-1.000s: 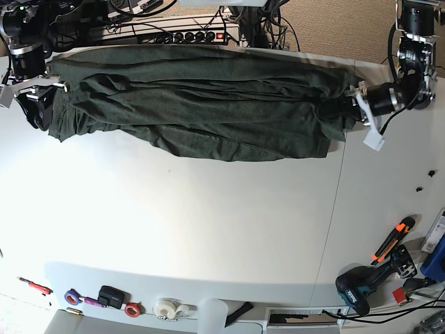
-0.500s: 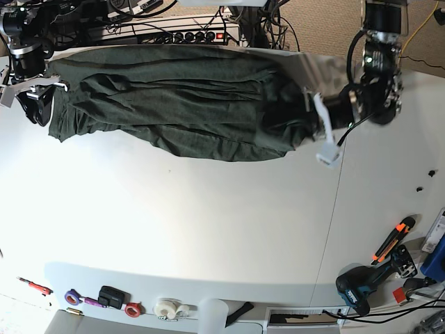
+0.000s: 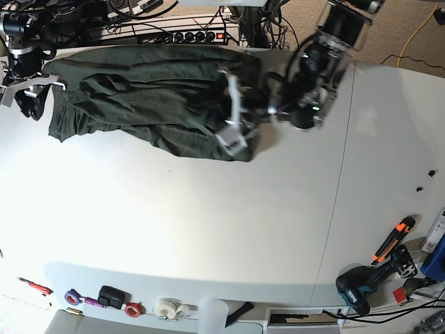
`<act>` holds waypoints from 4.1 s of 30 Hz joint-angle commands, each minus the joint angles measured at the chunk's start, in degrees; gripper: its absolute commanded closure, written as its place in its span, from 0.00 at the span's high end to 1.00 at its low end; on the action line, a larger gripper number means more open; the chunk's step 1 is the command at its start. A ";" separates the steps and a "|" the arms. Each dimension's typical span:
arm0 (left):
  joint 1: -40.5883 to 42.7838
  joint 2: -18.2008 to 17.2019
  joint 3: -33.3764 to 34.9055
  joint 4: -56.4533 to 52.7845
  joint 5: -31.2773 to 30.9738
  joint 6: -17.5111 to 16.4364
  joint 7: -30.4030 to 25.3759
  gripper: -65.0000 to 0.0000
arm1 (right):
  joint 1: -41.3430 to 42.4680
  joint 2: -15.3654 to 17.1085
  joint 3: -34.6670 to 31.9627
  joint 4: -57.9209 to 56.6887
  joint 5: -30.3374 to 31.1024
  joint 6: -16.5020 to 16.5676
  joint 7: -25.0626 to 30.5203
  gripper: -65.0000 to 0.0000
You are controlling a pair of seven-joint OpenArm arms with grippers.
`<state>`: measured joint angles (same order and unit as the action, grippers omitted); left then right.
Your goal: Layout the t-shirt on the table in an organized manner, then fold the t-shirt properly
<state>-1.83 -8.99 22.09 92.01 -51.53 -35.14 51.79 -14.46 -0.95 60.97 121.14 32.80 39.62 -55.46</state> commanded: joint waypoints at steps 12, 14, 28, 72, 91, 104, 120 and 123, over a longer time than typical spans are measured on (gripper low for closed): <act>-1.38 1.70 9.05 0.94 12.90 5.62 -11.89 0.00 | 0.04 0.79 0.15 1.01 0.63 -0.09 1.95 0.22; -1.38 1.70 9.03 0.94 13.03 5.62 -12.90 0.00 | 0.04 0.79 0.15 1.01 0.66 -0.11 1.97 0.22; -1.36 4.37 15.23 0.76 17.79 5.62 -15.96 0.40 | 0.04 0.79 0.11 1.01 0.83 -0.11 1.95 0.22; 4.11 -7.21 6.71 14.80 28.44 6.78 -9.29 0.00 | 0.04 0.76 0.11 1.01 2.73 -0.11 2.08 0.22; 0.26 -4.50 20.35 18.95 28.41 5.29 -7.78 0.00 | 0.04 0.79 0.11 1.01 2.71 -0.11 2.01 0.22; -0.07 -4.68 6.78 13.68 28.41 8.74 -5.57 0.41 | 0.04 0.79 0.11 1.01 2.75 -0.11 2.08 0.22; -1.49 -4.68 7.74 7.91 32.22 10.60 -7.85 0.41 | 0.04 0.79 0.11 1.01 2.75 -0.13 1.99 0.22; -1.84 -4.68 7.74 7.91 33.42 10.73 -7.63 0.41 | 0.04 0.76 0.11 1.01 2.75 -0.13 2.03 0.22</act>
<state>-2.90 -13.98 29.93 98.91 -17.72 -24.18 45.36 -14.46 -0.97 60.95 121.14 34.50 39.48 -55.07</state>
